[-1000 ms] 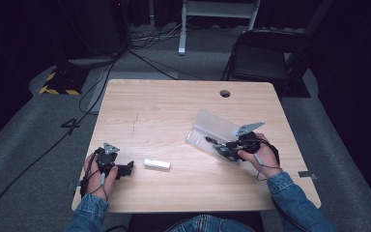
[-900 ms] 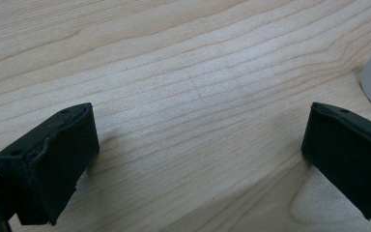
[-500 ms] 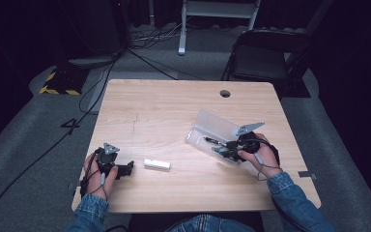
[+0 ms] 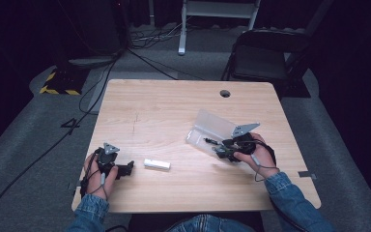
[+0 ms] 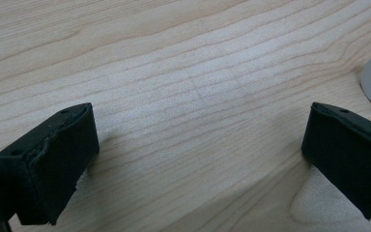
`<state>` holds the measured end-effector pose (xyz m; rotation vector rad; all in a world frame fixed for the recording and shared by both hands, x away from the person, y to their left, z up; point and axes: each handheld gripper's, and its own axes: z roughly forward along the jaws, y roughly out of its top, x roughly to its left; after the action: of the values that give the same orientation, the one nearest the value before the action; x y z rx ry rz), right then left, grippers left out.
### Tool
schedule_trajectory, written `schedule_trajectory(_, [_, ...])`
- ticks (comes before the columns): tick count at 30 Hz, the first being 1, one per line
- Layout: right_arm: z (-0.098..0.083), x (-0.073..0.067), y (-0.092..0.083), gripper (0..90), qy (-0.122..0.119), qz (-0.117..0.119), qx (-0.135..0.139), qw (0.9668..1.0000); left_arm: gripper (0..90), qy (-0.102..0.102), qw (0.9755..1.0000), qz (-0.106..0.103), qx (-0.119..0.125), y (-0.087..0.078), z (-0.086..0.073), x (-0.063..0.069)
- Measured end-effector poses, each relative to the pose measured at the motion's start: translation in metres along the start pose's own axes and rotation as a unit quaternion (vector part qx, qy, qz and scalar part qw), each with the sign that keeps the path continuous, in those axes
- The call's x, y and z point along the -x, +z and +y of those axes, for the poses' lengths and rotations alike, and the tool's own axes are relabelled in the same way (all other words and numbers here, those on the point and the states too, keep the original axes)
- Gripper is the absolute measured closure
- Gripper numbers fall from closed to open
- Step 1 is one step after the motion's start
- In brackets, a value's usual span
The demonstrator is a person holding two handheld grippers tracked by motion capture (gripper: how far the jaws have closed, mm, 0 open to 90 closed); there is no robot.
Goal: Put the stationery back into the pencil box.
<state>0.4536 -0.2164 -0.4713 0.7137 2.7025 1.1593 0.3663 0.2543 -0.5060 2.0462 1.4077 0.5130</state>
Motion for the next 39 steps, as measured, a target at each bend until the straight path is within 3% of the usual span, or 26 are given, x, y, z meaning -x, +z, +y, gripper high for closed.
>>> schedule_trajectory(17, [0.007, -0.006, 0.028, 33.5, -0.015, 0.01, -0.011, 0.9998, 0.0, 0.0, 1.0, 0.0, 0.0, 0.0, 0.0, 0.0])
schedule_trajectory(39, [-0.001, -0.013, 0.02, 39.9, -0.024, 0.037, -0.045, 0.998, 0.0, -0.001, 1.0, -0.001, 0.0, 0.0, 0.0, 0.0])
